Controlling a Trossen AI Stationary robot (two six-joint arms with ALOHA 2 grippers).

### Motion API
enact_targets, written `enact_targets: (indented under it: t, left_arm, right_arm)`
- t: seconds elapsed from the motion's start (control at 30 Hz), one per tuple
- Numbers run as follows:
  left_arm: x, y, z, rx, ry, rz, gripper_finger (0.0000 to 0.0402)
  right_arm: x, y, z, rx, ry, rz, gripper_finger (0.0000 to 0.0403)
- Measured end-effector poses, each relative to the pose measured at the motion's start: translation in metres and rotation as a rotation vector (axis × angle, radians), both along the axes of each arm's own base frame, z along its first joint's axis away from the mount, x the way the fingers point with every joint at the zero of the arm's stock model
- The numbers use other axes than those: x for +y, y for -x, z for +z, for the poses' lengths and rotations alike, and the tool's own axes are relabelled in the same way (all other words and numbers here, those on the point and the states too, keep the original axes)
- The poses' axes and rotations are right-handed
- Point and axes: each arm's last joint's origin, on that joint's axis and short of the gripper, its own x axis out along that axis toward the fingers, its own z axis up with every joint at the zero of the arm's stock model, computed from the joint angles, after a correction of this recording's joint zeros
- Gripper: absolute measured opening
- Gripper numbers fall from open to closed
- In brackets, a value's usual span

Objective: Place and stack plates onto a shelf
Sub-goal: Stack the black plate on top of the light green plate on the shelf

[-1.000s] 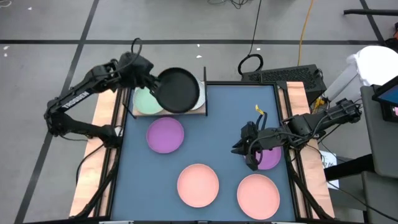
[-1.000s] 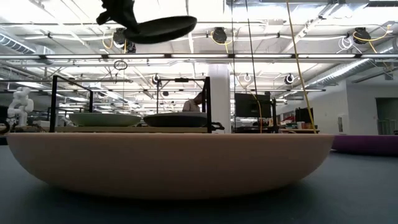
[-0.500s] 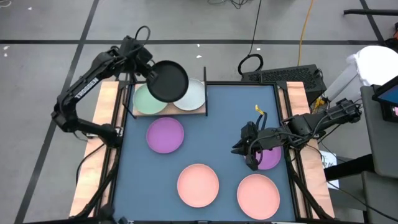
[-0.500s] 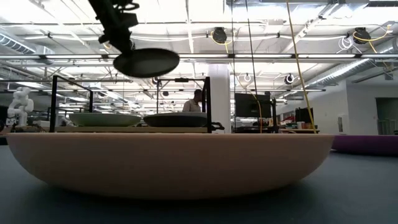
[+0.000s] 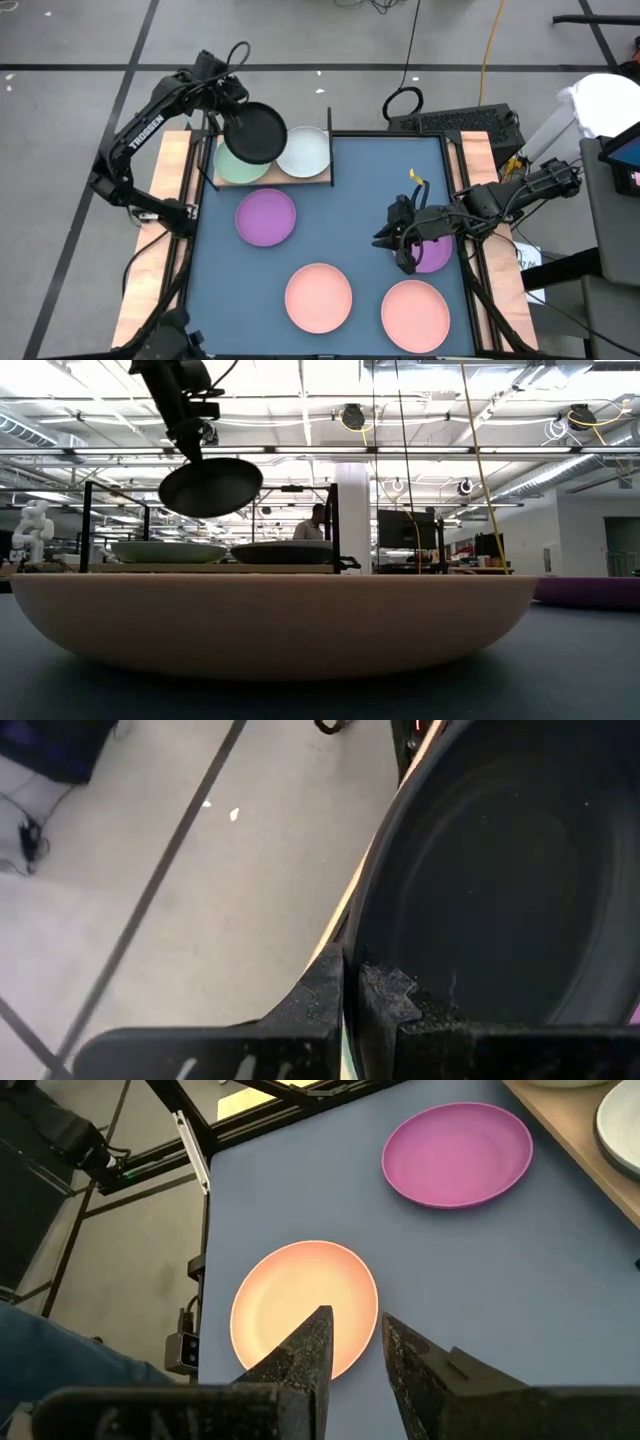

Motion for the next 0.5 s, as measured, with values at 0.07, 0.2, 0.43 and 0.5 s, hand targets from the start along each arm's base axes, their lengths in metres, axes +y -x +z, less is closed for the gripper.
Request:
enact_targets:
  t: [0.07, 0.2, 0.43, 0.5]
  left_arm:
    - [0.003, 0.004, 0.000, 0.023, -0.016, -0.026, 0.0011]
    - [0.006, 0.005, -0.003, 0.067, -0.030, -0.068, 0.0011]
    - [0.010, 0.003, -0.016, 0.080, 0.083, -0.097, 0.0011]
    - [0.011, 0.002, -0.021, 0.096, 0.115, -0.095, 0.0011]
  right_arm:
    - [0.000, 0.000, 0.000, 0.000, 0.001, 0.000, 0.0075]
    - [0.000, 0.000, 0.000, -0.001, 0.006, 0.004, 0.0075]
    - [0.000, 0.000, 0.000, -0.001, 0.005, 0.004, 0.0075]
    - [0.000, 0.000, 0.000, -0.001, 0.005, 0.004, 0.0075]
